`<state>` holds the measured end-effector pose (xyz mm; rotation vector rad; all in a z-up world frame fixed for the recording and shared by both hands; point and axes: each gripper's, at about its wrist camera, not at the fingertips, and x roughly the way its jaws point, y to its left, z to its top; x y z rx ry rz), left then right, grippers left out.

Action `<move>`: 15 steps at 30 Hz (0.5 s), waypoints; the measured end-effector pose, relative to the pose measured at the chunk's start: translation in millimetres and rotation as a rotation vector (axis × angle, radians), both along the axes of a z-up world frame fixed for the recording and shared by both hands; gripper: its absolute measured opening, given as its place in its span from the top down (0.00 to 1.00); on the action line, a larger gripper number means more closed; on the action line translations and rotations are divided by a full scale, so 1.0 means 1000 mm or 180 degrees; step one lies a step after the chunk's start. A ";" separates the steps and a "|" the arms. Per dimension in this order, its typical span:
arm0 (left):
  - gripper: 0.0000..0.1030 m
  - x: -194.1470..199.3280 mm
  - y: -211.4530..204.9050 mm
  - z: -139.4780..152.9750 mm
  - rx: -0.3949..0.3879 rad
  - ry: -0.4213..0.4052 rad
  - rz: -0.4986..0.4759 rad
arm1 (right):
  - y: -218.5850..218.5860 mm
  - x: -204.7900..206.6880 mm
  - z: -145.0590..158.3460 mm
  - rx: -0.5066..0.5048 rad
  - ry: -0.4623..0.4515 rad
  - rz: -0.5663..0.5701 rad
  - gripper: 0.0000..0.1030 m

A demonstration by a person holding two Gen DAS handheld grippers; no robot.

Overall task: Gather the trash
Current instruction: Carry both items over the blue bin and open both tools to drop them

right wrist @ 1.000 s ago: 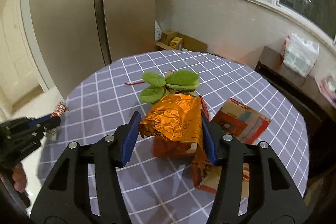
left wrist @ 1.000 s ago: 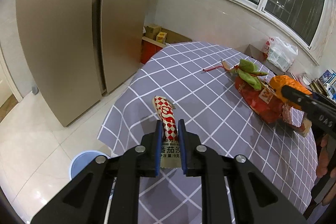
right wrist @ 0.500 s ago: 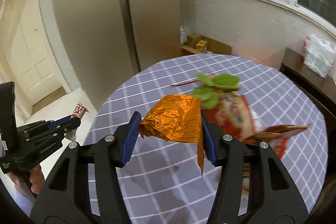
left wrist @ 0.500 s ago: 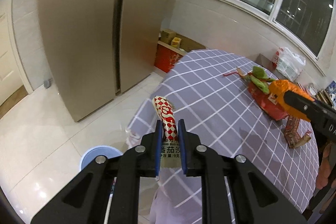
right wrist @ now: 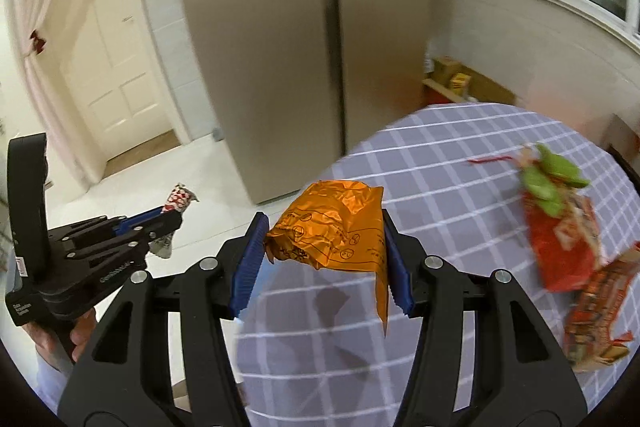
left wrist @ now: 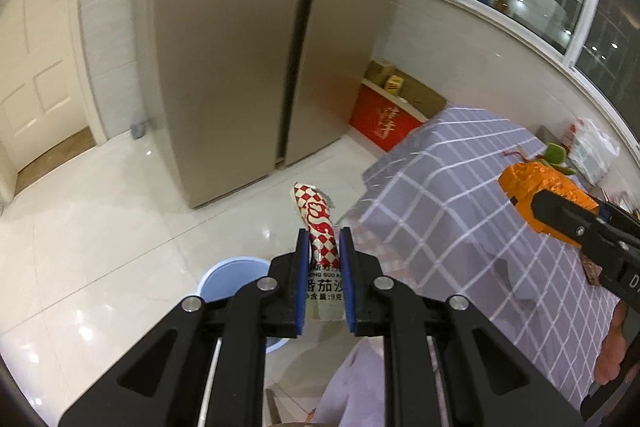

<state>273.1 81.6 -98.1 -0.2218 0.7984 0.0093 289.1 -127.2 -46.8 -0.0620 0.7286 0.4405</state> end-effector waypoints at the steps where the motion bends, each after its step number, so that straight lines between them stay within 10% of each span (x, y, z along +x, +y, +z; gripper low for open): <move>1: 0.86 -0.001 0.004 0.000 -0.0001 0.0007 0.0027 | 0.007 0.000 -0.001 -0.0006 0.0009 0.0047 0.48; 12: 0.83 -0.006 0.047 -0.009 0.0039 0.0136 0.0318 | 0.075 0.010 -0.017 0.0003 0.0225 0.0398 0.48; 15: 0.46 0.003 0.056 -0.012 0.0048 0.0161 0.0420 | 0.084 0.015 -0.020 0.0023 0.0261 0.0385 0.48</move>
